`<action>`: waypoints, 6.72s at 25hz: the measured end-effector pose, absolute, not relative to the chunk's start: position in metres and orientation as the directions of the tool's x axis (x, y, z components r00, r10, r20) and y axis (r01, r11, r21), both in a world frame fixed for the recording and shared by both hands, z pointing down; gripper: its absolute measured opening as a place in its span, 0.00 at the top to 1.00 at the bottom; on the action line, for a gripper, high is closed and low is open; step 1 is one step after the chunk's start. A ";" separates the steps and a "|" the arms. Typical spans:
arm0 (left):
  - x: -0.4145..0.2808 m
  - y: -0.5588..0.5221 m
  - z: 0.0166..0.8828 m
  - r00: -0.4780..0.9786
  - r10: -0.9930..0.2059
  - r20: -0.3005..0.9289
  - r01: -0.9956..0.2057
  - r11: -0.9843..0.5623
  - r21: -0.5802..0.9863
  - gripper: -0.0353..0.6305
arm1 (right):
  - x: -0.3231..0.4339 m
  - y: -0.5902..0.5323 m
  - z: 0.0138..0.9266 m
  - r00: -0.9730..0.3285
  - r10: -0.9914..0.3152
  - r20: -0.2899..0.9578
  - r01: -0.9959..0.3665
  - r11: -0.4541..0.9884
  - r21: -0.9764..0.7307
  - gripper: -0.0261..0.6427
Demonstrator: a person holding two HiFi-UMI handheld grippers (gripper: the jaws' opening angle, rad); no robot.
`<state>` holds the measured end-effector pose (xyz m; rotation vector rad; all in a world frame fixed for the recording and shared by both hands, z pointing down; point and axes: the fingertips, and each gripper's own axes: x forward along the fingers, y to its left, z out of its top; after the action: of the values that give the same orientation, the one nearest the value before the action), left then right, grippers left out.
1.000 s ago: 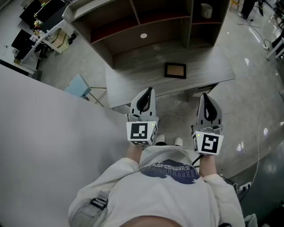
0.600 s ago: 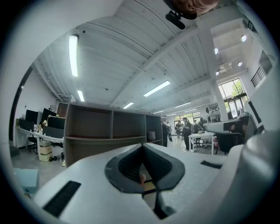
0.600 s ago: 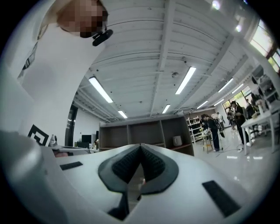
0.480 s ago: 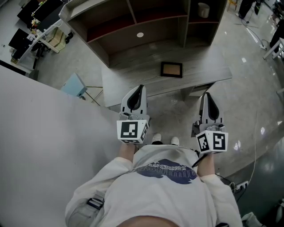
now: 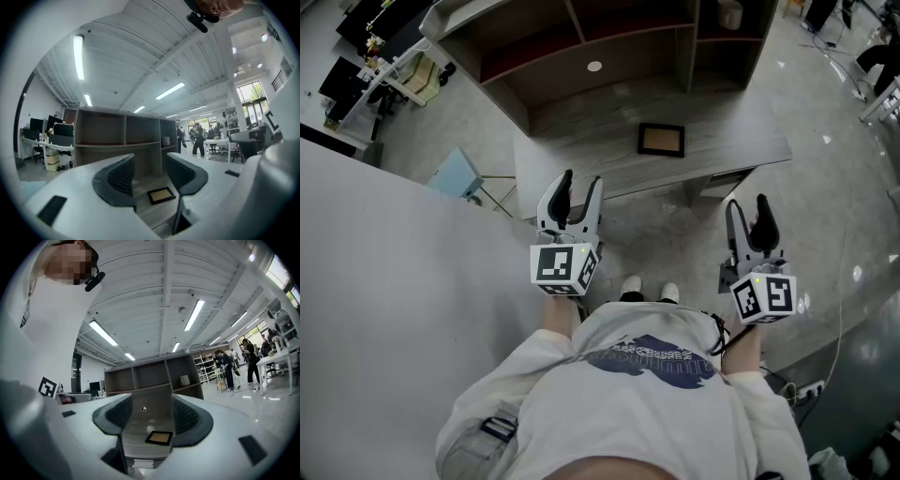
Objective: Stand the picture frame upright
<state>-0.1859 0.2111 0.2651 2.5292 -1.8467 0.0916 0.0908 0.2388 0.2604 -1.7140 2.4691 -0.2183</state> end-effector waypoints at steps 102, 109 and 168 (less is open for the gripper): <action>-0.134 -0.026 0.406 0.148 -0.866 0.478 -0.989 -0.135 0.061 0.65 | 0.157 -0.052 0.368 -0.545 -0.797 0.260 -0.818 0.437 -0.373 0.60; -0.118 -0.036 0.459 0.163 -0.772 0.615 -0.983 -0.177 0.039 0.65 | 0.158 -0.057 0.386 -0.556 -0.775 0.301 -0.813 0.432 -0.391 0.60; -0.109 -0.077 0.643 0.302 -0.323 0.897 -0.934 -0.288 0.210 0.67 | 0.030 -0.075 0.633 -0.325 -0.357 0.876 -0.945 0.149 -0.291 0.68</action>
<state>-0.1091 -0.0773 0.6431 1.7829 -1.1329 0.9805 0.0302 -0.0750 0.6334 -1.9301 2.7577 -1.7978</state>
